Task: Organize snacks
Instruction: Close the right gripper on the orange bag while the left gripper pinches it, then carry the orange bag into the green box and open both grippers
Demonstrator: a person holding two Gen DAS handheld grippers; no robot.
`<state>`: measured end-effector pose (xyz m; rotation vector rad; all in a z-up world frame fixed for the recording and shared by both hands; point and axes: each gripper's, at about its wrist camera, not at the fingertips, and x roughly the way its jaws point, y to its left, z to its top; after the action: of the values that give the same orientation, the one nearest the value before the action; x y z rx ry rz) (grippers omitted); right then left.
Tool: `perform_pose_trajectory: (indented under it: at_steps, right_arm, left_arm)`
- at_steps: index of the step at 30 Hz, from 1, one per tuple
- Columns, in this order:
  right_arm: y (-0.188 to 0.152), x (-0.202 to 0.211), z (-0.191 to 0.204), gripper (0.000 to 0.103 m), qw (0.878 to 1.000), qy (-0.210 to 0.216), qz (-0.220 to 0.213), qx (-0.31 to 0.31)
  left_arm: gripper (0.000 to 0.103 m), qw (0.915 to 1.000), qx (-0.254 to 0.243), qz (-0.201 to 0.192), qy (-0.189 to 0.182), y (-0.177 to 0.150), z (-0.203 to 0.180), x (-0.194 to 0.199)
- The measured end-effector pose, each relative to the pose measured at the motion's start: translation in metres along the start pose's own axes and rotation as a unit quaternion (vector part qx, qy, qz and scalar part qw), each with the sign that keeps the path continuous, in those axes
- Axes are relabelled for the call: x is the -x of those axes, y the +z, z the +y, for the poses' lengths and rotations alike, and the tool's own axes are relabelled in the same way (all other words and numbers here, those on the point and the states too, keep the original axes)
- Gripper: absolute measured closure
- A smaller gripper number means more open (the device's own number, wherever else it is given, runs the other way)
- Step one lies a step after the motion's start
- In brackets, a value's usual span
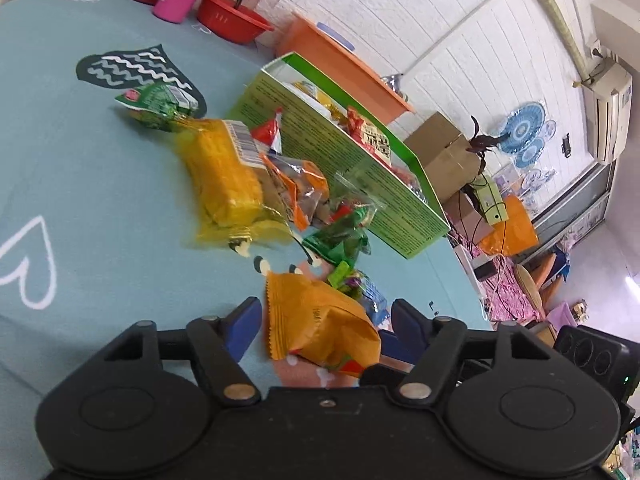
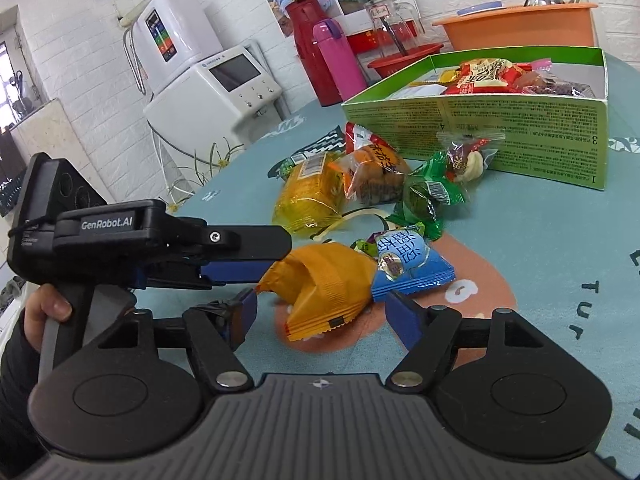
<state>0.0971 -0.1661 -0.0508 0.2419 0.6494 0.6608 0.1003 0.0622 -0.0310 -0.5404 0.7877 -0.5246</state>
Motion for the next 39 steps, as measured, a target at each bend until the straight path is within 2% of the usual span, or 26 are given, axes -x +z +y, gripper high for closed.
perform_pose_trajectory:
  at_steps: [3,4,5,6,7,9,10,14,23,32,39]
  right_arm:
    - [0.001,-0.005,0.002,0.000,1.000,-0.004,-0.001,0.008]
    - [0.001,-0.007,0.002,0.002,1.000,-0.006,0.000,0.009]
    - [0.001,-0.010,0.000,0.013,1.000,-0.011,0.002,0.008]
    - [0.000,-0.011,0.000,0.029,1.000,-0.020,-0.003,0.012]
    - [0.000,-0.011,-0.001,0.030,0.999,-0.026,-0.005,0.018]
    - [0.000,-0.007,-0.005,0.045,1.000,-0.023,-0.003,0.002]
    - [0.000,-0.004,-0.006,0.050,1.000,-0.024,-0.002,-0.002]
    - [0.005,0.014,-0.007,0.053,0.999,-0.022,-0.029,-0.006]
    - [0.038,0.053,-0.012,0.054,0.991,-0.048,-0.120,0.020]
    - [0.084,0.072,-0.049,0.054,0.976,-0.098,-0.191,0.031]
    - [0.110,0.067,-0.091,0.054,0.968,-0.128,-0.216,0.019]
  left_arm:
    - [0.026,1.0000,0.000,0.005,0.002,-0.003,0.000,-0.005]
    - [0.047,1.0000,-0.002,0.008,0.004,-0.004,0.001,-0.007]
    - [0.054,0.9999,-0.007,0.011,0.002,-0.004,0.001,-0.010]
    - [0.054,1.0000,-0.004,0.008,-0.002,-0.005,0.001,-0.010]
    - [0.056,1.0000,-0.003,0.008,-0.001,-0.006,0.000,-0.010]
    - [0.066,0.9999,-0.013,0.006,0.002,-0.008,-0.006,-0.008]
    - [0.068,0.9998,-0.016,0.004,0.005,-0.009,-0.008,-0.006]
    - [0.067,0.9997,-0.018,-0.006,-0.013,-0.003,-0.018,-0.002]
    - [0.067,0.9943,-0.083,-0.044,-0.051,0.033,-0.072,-0.010]
    - [0.067,0.9874,-0.115,-0.056,-0.093,0.082,-0.112,-0.063]
    - [0.067,0.9856,-0.124,-0.047,-0.105,0.112,-0.125,-0.119]
